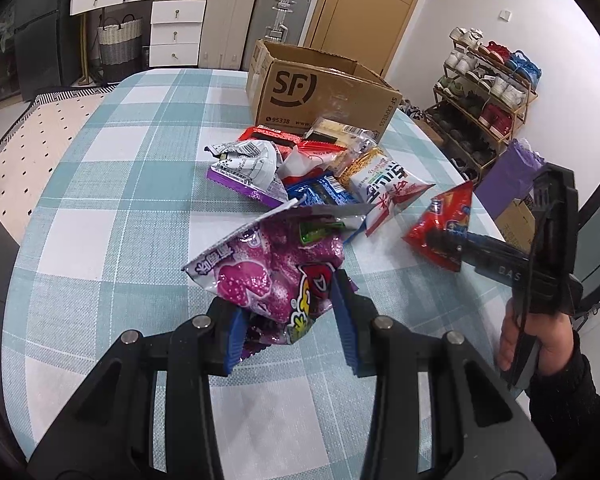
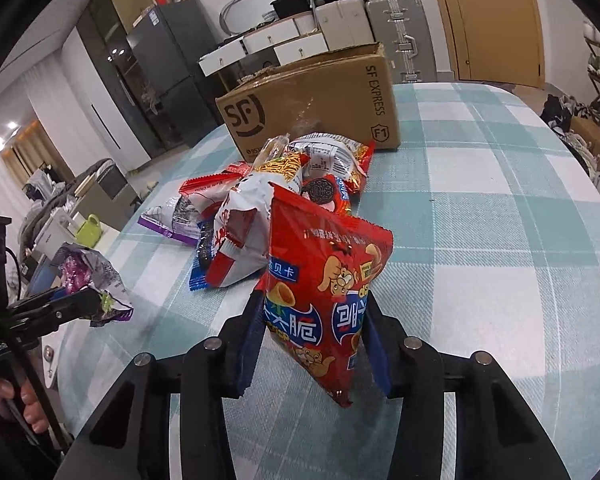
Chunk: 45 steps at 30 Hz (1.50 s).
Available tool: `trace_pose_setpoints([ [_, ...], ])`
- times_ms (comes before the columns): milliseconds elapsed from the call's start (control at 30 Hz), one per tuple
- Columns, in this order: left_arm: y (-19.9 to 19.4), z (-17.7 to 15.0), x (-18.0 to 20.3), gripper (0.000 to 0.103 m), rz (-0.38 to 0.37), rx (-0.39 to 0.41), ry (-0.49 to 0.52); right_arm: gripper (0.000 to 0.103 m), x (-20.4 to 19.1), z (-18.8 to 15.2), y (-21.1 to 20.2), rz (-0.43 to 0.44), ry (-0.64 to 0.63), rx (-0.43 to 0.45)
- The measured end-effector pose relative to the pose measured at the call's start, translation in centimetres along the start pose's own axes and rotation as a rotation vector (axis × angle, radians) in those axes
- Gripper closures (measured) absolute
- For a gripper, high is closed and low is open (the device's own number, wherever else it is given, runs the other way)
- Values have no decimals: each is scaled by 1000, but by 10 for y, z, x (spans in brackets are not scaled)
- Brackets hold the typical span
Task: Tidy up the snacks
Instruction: 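Lift both held bags and carry them over the cardboard box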
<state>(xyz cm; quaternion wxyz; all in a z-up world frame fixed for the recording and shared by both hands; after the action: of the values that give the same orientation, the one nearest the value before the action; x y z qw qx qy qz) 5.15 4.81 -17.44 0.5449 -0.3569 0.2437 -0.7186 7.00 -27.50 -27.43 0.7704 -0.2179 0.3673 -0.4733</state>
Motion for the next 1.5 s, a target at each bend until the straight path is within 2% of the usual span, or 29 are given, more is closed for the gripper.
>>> trace_pose_setpoints([
  [267,-14,0,12,67,5,29,28,57,-17,3,-56,57,-9,105],
  [367,-18,2,15,67,35,35,31,57,-31,7,-76,91,-28,137],
  [533,-32,11,24,67,35,67,46,57,-59,15,-98,141,-80,169],
  [700,-49,29,35,67,-23,77,63,57,-81,40,-123,228,-99,204],
  [867,-67,66,39,67,5,110,107,57,-92,74,-147,296,-104,247],
  [967,-78,96,43,67,-20,127,114,57,-99,97,-158,283,-147,271],
  [1200,-93,172,58,67,-8,189,162,57,-102,158,-167,281,-181,295],
  [1333,-86,213,66,67,-8,194,177,57,-98,196,-165,259,-196,306],
  [1500,-51,254,67,67,-13,158,129,57,-92,234,-146,242,-198,300],
])
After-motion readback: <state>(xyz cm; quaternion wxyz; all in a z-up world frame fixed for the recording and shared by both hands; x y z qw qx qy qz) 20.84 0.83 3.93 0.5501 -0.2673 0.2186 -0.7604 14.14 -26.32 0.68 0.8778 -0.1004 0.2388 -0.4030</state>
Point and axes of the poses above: each gripper's, at about its wrist camera, not at the fingertips, and y roughly the way its jaws point, x to its right, z to its top, the point moved 7 cm from there along y, roughly the way its jaws point, and after that the axes turned 1 degree about z, right-handed, at the moved point
